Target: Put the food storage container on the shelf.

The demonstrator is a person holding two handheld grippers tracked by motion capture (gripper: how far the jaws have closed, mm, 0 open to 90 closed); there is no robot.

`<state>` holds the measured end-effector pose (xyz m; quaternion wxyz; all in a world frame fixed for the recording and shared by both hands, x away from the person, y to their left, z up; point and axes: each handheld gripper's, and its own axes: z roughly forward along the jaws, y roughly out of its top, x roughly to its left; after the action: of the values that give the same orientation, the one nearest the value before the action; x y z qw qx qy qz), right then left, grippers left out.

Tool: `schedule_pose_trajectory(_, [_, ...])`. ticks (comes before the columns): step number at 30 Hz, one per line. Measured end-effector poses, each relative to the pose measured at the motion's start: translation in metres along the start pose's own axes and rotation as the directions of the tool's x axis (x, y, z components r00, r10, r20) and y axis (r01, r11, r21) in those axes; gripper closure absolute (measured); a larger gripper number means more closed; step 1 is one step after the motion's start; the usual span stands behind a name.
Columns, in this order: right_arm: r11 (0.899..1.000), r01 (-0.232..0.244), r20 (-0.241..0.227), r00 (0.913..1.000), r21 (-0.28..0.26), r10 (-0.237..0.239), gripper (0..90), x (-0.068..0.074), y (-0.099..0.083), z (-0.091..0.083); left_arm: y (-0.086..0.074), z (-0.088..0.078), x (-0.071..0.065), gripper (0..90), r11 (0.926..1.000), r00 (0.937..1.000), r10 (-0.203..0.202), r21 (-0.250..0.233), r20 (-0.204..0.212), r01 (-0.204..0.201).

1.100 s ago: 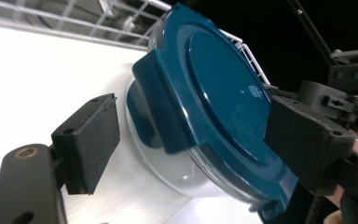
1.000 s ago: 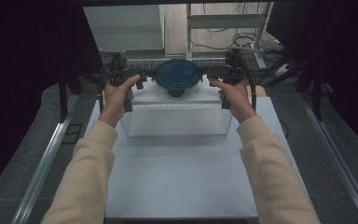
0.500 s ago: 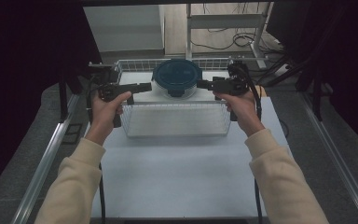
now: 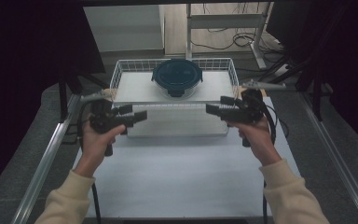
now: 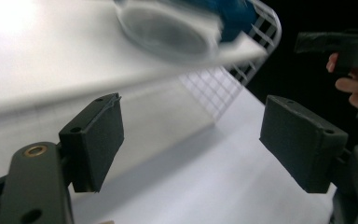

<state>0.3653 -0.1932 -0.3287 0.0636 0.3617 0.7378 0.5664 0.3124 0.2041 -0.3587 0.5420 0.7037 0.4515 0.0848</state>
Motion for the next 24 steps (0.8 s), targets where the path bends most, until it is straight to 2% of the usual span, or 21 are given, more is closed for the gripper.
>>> schedule_pose_trajectory(2, [1.000, 0.002, -0.035, 0.9994, -0.004, -0.002, 17.7, 0.006, -0.016, -0.010, -0.015, -0.007, -0.006, 21.4, 0.9995, 0.9996, 0.027, 0.014, -0.001, -0.027])
schedule_pose_trajectory(3, [1.000, 0.017, -0.034, 0.9993, -0.003, -0.017, 17.7, 0.008, -0.024, -0.015, -0.027, -0.012, -0.010, 22.5, 0.9987, 0.9989, 0.048, 0.021, -0.002, -0.048])
schedule_pose_trajectory(5, [0.998, 0.055, -0.023, 0.9982, -0.001, -0.055, 17.8, 0.012, -0.044, -0.026, -0.045, -0.019, -0.013, 24.1, 0.9977, 0.9982, 0.060, 0.031, 0.004, -0.060])
schedule_pose_trajectory(8, [0.996, 0.089, 0.015, 0.9959, 0.014, -0.089, 17.8, 0.015, -0.073, -0.041, -0.066, -0.023, -0.011, 24.0, 0.9968, 0.9986, 0.053, 0.059, 0.006, -0.054])
schedule_pose_trajectory(11, [0.994, 0.105, 0.044, 0.9934, 0.030, -0.106, 18.8, 0.013, -0.096, -0.049, -0.088, -0.023, -0.006, 24.3, 0.9948, 0.9983, 0.053, 0.089, -0.025, -0.050])
schedule_pose_trajectory(13, [0.994, 0.096, 0.057, 0.9934, 0.054, -0.099, 18.8, 0.007, -0.115, -0.053, -0.102, -0.022, -0.005, 24.4, 0.9937, 0.9976, 0.055, 0.100, -0.042, -0.050])
schedule_pose_trajectory(17, [0.993, 0.044, 0.081, 0.9954, 0.108, -0.053, 19.2, -0.007, -0.148, -0.053, -0.124, -0.017, -0.007, 25.0, 0.9892, 0.9962, 0.070, 0.132, -0.052, -0.063])
schedule_pose_trajectory(21, [0.993, -0.004, 0.063, 0.9980, 0.121, -0.004, 19.4, -0.013, -0.165, -0.054, -0.139, -0.011, -0.005, 25.6, 0.9816, 0.9939, 0.081, 0.179, -0.074, -0.067])
schedule_pose_trajectory(22, [0.992, -0.006, 0.065, 0.9979, 0.125, -0.002, 19.4, -0.013, -0.169, -0.054, -0.142, -0.010, -0.003, 25.6, 0.9810, 0.9938, 0.079, 0.183, -0.078, -0.064])
schedule_pose_trajectory(24, [0.990, 0.024, 0.088, 0.9954, 0.138, -0.037, 19.4, -0.012, -0.174, -0.055, -0.147, -0.008, -0.001, 25.7, 0.9784, 0.9930, 0.079, 0.197, -0.087, -0.061])
